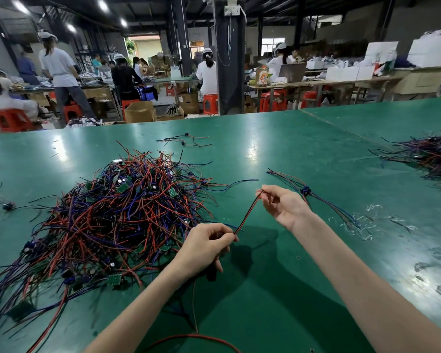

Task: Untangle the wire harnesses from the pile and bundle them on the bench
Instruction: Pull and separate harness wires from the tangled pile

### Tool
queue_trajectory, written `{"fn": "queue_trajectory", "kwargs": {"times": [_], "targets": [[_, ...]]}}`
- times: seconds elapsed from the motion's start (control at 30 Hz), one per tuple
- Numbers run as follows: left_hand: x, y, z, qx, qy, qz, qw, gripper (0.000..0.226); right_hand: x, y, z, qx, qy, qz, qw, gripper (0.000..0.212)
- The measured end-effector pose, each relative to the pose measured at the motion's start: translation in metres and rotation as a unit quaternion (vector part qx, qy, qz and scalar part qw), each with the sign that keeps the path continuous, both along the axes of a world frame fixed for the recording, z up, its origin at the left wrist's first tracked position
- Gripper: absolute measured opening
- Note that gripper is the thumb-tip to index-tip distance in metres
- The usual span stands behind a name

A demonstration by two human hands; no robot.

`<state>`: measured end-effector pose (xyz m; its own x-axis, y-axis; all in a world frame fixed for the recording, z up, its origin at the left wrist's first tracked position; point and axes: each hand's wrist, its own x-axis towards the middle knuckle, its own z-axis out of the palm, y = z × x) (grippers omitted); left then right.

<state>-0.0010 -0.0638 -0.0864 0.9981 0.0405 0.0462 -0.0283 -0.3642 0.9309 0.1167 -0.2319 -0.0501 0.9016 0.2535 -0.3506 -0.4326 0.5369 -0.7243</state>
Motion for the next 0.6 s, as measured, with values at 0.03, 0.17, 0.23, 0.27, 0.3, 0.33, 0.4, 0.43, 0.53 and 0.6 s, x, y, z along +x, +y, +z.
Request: {"fn": "queue_trajectory", "kwargs": {"times": [0.03,0.17,0.23,0.27,0.3,0.33,0.4,0.43,0.53,0.6], "targets": [[0.0,-0.001,0.001,-0.005,-0.003,0.0,1.0,0.019,0.001,-0.002,0.0,0.026,0.029,0.006,0.999,0.019],[0.0,-0.001,0.001,0.001,-0.007,-0.003,1.0,0.019,0.001,-0.004,-0.004,0.085,0.095,0.014,0.992,0.016],[0.0,0.0,0.001,-0.004,-0.007,-0.005,1.0,0.019,0.003,-0.001,-0.006,0.001,0.021,-0.023,1.0,0.02],[0.0,-0.001,0.001,-0.015,-0.008,-0.007,1.0,0.018,0.003,0.002,-0.008,-0.055,-0.031,-0.047,0.997,0.02],[0.0,-0.002,0.002,-0.031,-0.011,-0.009,0.999,0.018,0.003,0.004,-0.01,-0.112,-0.085,-0.071,0.987,0.019],[0.0,-0.002,0.004,-0.049,-0.013,-0.012,0.999,0.017,0.002,0.005,-0.014,-0.173,-0.148,-0.093,0.969,0.019],[0.0,-0.003,0.006,-0.085,-0.016,-0.017,0.996,0.017,0.001,0.005,-0.023,-0.322,-0.311,-0.145,0.882,0.022],[-0.001,-0.004,0.008,-0.099,-0.015,-0.019,0.995,0.017,0.001,0.005,-0.026,-0.395,-0.401,-0.174,0.808,0.023],[-0.003,-0.003,0.011,-0.132,-0.018,-0.022,0.991,0.018,0.003,0.002,-0.035,-0.507,-0.595,-0.224,0.583,0.017],[-0.003,-0.004,0.012,-0.144,-0.023,-0.022,0.989,0.019,0.004,0.003,-0.04,-0.537,-0.651,-0.221,0.49,0.012]]}}
